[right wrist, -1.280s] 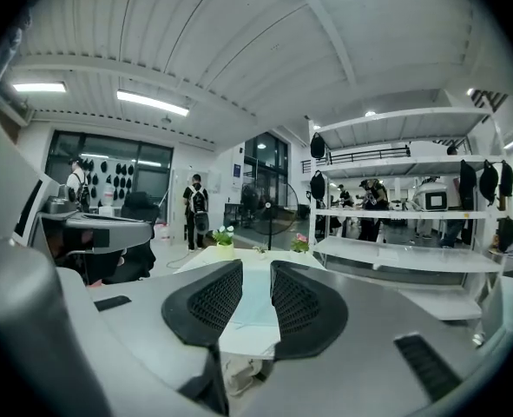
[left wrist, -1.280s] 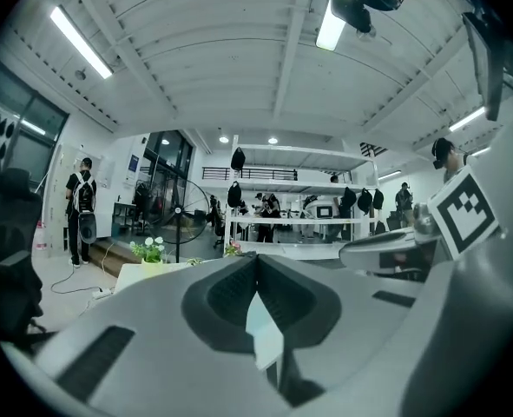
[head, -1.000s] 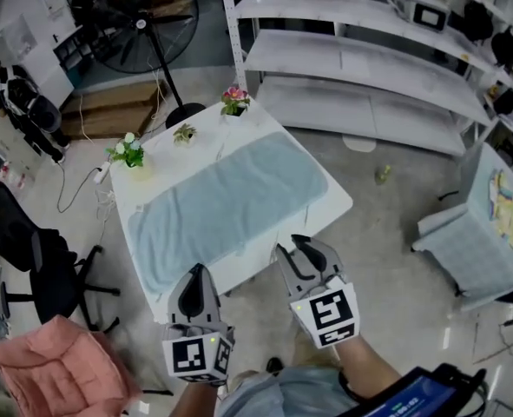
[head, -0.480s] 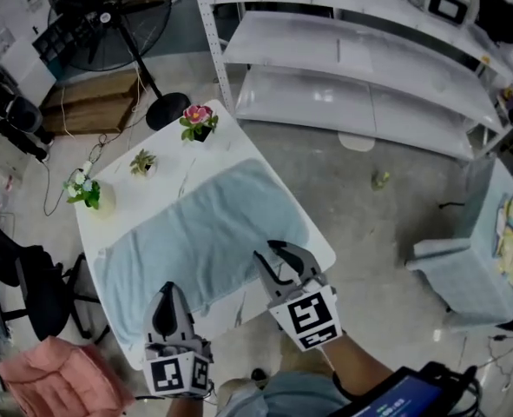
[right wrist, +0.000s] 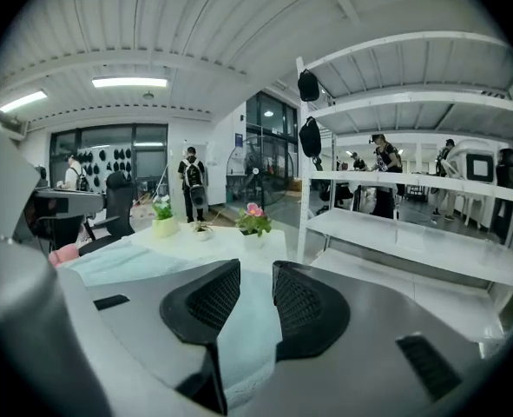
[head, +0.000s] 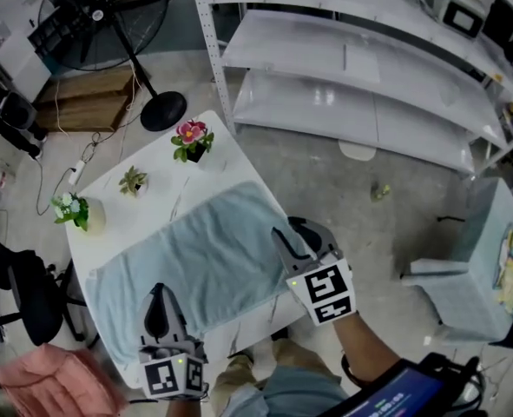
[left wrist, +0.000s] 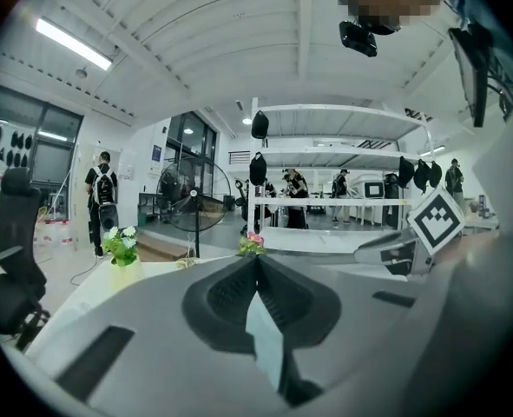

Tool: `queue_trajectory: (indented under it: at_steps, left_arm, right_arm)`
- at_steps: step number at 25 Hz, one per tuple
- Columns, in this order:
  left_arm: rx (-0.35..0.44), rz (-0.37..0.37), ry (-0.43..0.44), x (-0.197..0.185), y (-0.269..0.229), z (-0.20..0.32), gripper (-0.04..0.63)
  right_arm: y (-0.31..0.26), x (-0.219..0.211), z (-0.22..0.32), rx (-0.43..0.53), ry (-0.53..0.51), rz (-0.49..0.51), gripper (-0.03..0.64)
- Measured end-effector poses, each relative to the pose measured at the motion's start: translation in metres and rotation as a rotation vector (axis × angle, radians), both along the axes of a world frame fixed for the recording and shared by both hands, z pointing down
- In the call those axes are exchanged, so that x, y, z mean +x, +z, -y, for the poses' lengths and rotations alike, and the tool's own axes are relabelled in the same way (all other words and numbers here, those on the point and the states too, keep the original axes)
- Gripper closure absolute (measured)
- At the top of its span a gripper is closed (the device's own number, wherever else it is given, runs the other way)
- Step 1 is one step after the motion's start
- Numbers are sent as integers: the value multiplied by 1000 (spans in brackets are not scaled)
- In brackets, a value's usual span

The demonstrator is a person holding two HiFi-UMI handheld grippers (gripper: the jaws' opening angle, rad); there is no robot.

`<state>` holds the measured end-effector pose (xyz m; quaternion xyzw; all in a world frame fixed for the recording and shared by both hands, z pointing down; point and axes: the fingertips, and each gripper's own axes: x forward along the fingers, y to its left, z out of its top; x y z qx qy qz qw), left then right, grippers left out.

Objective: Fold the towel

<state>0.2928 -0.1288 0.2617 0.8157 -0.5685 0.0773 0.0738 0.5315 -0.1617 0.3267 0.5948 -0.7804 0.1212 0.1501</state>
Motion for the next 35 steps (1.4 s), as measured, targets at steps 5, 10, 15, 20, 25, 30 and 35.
queue_trajectory:
  at_steps: [5,10,15,20,25,30,35]
  left_arm:
    - [-43,-13,-18,-6,23,17,589]
    - [-107,-6,-24,-7,57,20,589]
    - [-159,8,-24,-8,88,19,589]
    - [-177,6,-30,-10,98,20,589]
    - [-195,-3,-44,-14,104,19,589]
    - [-180,-12,-52,-18,102,23,589]
    - [-201,-5,-40,-17,102,21,589]
  right_arm:
    - [50,16,17,-98,3,-23,482]
    - [99,25,18,-200,-12,-35,480]
    - [130,28,16,-272,-18,-25,476]
    - [154,32,14,-350,-12,-41,465]
    - [169,33,11,-408,3,-48,467]
    - [167,28,14,-418,1,-13,568]
    - [137,26,17,-375,13,43,577]
